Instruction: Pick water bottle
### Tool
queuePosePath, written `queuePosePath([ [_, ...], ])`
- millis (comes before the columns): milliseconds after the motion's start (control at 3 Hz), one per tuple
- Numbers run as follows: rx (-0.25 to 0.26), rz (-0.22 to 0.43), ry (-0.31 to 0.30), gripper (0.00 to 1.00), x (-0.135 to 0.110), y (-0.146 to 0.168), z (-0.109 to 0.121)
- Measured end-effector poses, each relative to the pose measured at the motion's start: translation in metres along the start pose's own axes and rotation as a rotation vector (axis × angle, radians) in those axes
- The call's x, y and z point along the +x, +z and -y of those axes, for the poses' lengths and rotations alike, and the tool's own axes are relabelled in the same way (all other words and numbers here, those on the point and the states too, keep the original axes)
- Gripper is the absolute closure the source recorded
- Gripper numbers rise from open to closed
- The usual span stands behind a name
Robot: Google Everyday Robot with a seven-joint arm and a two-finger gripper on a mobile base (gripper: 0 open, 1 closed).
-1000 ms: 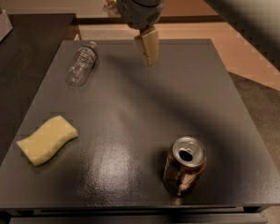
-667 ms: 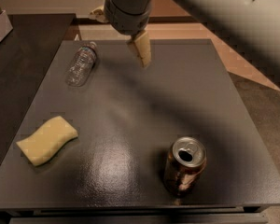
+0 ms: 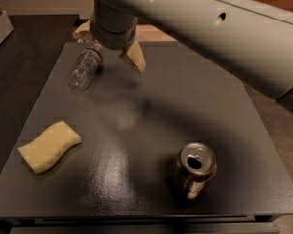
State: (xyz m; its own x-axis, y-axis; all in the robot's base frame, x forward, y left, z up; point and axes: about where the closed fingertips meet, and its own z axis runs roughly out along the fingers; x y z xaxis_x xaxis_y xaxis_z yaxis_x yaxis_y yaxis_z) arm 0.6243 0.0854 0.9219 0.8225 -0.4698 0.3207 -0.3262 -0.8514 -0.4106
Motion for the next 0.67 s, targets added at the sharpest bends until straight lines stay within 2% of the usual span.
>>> queuePosePath([
  [667,-0.074,-0.022,-0.154,0.0,-0.014,0.03,0.02],
])
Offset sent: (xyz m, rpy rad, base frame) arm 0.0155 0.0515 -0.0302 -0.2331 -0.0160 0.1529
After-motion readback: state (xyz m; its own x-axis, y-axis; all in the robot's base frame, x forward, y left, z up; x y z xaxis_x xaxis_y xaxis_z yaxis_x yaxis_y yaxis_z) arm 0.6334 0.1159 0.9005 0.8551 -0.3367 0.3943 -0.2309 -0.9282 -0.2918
